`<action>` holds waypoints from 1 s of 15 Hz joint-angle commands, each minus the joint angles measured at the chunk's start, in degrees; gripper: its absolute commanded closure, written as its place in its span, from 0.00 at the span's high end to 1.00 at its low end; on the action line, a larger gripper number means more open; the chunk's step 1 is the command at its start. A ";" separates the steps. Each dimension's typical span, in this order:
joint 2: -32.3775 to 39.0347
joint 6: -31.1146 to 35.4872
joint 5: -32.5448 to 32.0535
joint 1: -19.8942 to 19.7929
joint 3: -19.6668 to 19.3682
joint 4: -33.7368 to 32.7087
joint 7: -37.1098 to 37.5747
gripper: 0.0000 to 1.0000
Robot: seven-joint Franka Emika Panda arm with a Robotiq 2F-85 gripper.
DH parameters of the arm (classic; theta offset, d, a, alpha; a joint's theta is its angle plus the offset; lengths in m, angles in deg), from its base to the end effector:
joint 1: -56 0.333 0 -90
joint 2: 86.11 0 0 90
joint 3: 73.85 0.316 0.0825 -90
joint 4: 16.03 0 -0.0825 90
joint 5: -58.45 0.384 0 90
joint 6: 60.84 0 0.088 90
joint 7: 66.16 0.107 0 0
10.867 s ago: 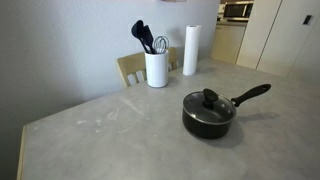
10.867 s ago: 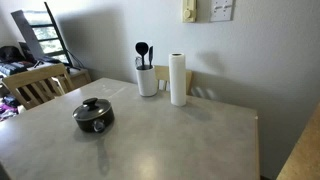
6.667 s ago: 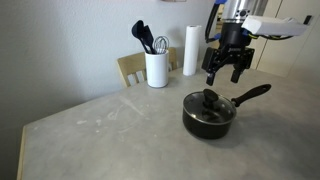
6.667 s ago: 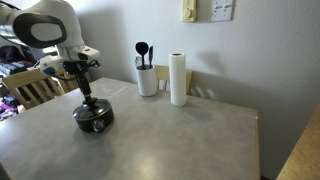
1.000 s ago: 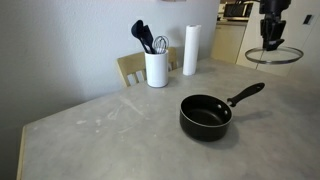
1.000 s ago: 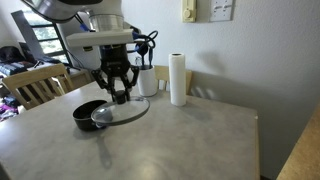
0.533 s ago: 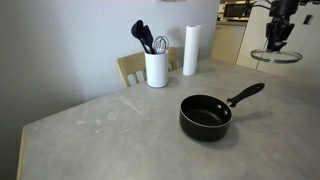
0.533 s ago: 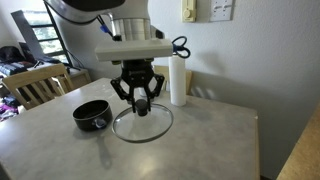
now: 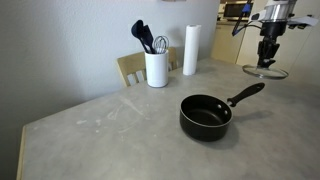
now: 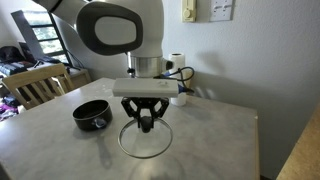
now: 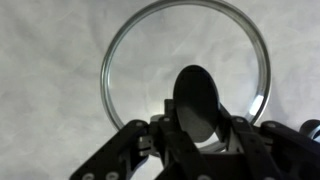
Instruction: Remove the lid from the pot
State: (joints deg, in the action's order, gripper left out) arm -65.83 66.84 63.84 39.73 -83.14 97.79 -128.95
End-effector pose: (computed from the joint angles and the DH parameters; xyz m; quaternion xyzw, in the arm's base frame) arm 0.5401 -0.2519 0.2792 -0.9547 -0.2928 0.0328 0.0422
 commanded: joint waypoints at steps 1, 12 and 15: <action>2.55 5.11 0.24 0.05 1.04 -0.80 5.56 0.14; 9.14 17.62 -6.87 2.07 3.16 -0.27 25.12 0.14; 9.74 17.44 -8.36 2.14 4.03 -0.05 27.92 0.14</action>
State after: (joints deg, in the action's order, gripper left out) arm -56.39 83.50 57.19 42.10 -79.91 97.79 -103.45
